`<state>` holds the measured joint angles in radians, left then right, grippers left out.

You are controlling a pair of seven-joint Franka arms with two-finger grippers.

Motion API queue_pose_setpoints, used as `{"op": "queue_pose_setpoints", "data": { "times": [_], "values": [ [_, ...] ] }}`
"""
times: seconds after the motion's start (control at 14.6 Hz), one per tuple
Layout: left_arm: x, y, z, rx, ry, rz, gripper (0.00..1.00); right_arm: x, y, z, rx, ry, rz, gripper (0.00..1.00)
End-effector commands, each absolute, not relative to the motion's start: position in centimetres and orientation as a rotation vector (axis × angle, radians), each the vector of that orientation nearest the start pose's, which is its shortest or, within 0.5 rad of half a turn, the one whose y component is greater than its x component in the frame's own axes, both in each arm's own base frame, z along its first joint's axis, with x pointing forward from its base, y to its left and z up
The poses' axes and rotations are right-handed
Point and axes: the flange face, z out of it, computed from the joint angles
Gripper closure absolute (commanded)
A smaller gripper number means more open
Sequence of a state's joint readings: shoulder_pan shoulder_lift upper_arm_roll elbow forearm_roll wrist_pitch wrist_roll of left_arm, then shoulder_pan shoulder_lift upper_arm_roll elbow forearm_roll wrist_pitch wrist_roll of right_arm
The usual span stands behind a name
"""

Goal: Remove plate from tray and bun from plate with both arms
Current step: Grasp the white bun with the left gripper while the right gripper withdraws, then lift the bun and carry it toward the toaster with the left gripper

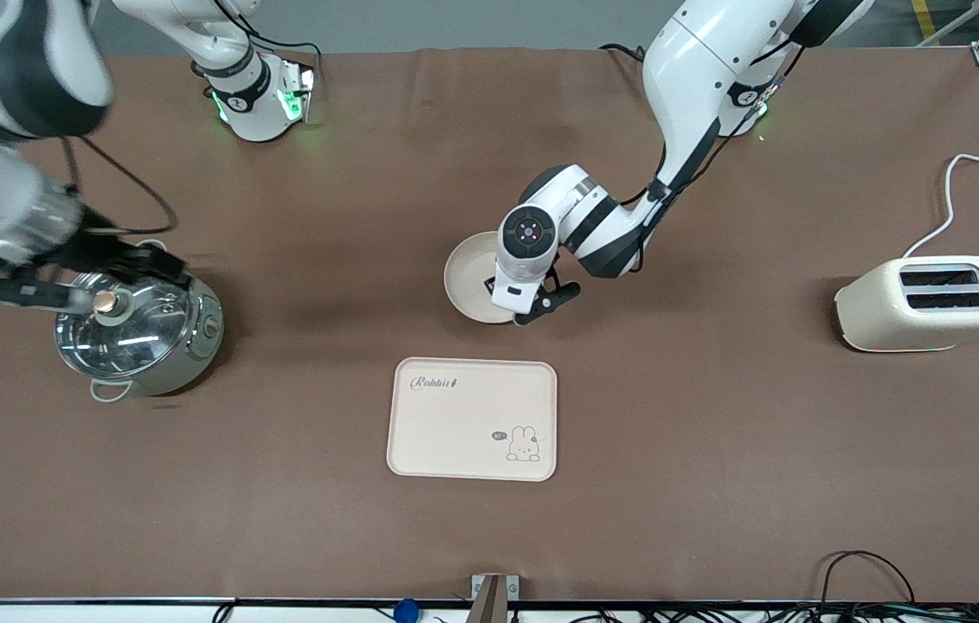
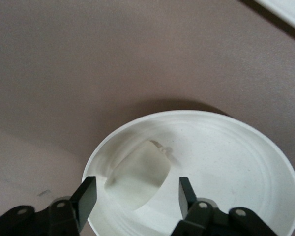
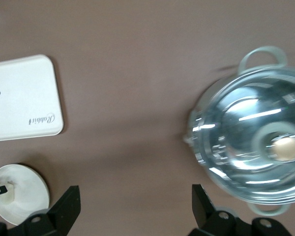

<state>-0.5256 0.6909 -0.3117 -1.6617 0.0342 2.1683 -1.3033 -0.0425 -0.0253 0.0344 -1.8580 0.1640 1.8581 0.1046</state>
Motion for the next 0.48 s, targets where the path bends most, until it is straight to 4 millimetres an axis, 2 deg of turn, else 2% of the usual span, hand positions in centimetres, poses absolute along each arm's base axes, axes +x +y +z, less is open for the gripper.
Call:
{"op": "queue_pose_setpoints", "data": {
  "times": [0.0,0.07,0.21,0.27,0.41],
  "values": [
    [46.2,-48.1,20.1,-2.984,-0.775,0.32,0.34,55.7,-1.2,57.2,-3.056,0.141,-0.095,0.0],
    [46.2,-48.1,19.5,-2.988,-0.779,0.322,0.37,55.7,-1.5,59.6,-3.112,0.066,-0.12,0.0],
    [46.3,-48.1,18.5,-2.993,-0.789,0.322,0.41,55.4,-2.2,62.3,-3.158,-0.004,-0.147,0.0],
    [46.3,-48.1,18.4,-2.993,-0.79,0.323,0.44,55.3,-2.8,62.5,-3.162,0.012,-0.135,0.0],
    [46.3,-48.2,18.6,-2.996,-0.791,0.321,0.57,55.0,-4.9,62.5,-3.16,0.066,-0.131,0.0]
  ]
}}
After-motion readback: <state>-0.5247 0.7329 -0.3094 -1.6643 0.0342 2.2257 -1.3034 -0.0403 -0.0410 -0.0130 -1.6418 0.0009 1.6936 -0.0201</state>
